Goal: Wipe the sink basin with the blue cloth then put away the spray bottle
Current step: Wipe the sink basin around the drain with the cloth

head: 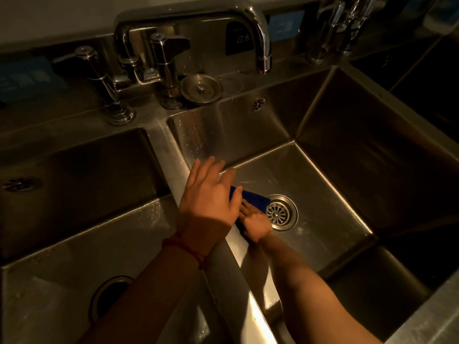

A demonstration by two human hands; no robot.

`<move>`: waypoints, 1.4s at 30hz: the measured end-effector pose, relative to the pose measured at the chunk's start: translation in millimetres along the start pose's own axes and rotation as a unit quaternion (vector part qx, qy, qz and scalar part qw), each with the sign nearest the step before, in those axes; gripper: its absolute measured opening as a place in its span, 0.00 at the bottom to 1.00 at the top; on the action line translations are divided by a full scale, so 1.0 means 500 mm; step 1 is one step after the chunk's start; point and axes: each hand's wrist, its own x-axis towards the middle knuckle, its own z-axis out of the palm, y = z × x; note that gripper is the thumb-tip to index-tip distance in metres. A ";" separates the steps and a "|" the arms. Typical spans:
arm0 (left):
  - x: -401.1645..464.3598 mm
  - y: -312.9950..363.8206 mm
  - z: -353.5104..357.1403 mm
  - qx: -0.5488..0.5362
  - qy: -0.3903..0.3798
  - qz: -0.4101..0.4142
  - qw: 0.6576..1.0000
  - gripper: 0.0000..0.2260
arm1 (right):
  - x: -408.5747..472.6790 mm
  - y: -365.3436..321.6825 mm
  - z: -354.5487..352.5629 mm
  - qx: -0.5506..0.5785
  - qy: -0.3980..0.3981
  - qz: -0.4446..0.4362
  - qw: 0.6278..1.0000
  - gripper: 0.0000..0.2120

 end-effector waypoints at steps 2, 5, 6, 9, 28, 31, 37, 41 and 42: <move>0.001 0.001 0.000 0.001 0.001 -0.001 1.000 0.18 | 0.014 0.003 -0.013 0.007 0.002 0.012 1.000 0.31; 0.000 0.000 0.001 0.004 0.001 -0.002 1.000 0.19 | 0.022 -0.004 -0.023 0.023 0.006 0.032 0.999 0.32; 0.001 -0.001 0.001 0.003 0.003 -0.003 1.000 0.19 | 0.019 -0.008 -0.022 0.027 0.008 0.039 0.999 0.32; 0.001 0.000 0.001 0.005 0.000 -0.003 1.000 0.19 | 0.006 -0.015 -0.013 0.029 0.012 0.030 0.999 0.32; 0.001 -0.005 0.002 0.006 0.003 -0.005 1.000 0.20 | 0.079 -0.028 -0.021 0.100 0.046 0.171 0.979 0.31; -0.001 -0.005 0.001 0.003 0.007 -0.004 1.000 0.20 | 0.092 -0.018 -0.022 0.093 0.035 0.177 0.979 0.30; -0.002 -0.001 -0.002 -0.007 0.002 -0.012 1.000 0.23 | 0.098 -0.001 -0.011 0.091 0.025 0.181 0.979 0.30; -0.005 -0.003 0.002 -0.014 0.013 -0.008 1.000 0.19 | 0.108 0.009 -0.011 0.096 0.035 0.190 0.976 0.29; -0.006 -0.003 0.003 -0.013 0.016 -0.004 1.000 0.18 | 0.110 0.013 -0.012 0.099 0.037 0.195 0.975 0.28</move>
